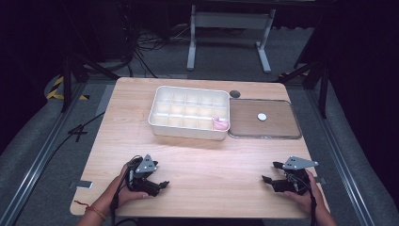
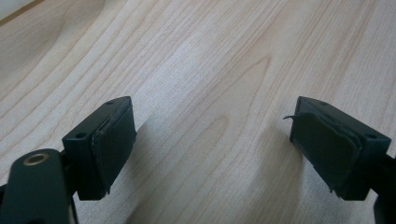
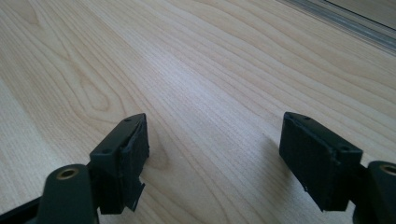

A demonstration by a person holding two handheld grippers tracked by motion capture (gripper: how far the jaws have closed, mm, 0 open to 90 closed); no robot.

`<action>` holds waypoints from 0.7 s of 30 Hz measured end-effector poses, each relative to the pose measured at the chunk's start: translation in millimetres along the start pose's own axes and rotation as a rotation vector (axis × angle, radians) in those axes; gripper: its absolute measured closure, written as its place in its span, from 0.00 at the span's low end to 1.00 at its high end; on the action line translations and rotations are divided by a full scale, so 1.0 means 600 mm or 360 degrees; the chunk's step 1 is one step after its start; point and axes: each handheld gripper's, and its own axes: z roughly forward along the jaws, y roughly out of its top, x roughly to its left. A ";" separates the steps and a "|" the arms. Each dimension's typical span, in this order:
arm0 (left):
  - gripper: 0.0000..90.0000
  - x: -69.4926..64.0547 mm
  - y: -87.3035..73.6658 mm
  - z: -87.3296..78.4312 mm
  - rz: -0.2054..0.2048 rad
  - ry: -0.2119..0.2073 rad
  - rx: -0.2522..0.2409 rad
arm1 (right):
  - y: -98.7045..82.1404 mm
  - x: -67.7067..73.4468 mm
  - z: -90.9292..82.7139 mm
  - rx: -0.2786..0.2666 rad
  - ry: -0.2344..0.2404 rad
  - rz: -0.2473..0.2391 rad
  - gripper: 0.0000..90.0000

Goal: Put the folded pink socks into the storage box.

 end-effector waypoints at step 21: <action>0.16 -0.001 -0.002 -0.002 -0.0009 0.0006 -0.0003 | 0.000 -0.001 0.000 0.0004 -0.0016 0.0009 0.25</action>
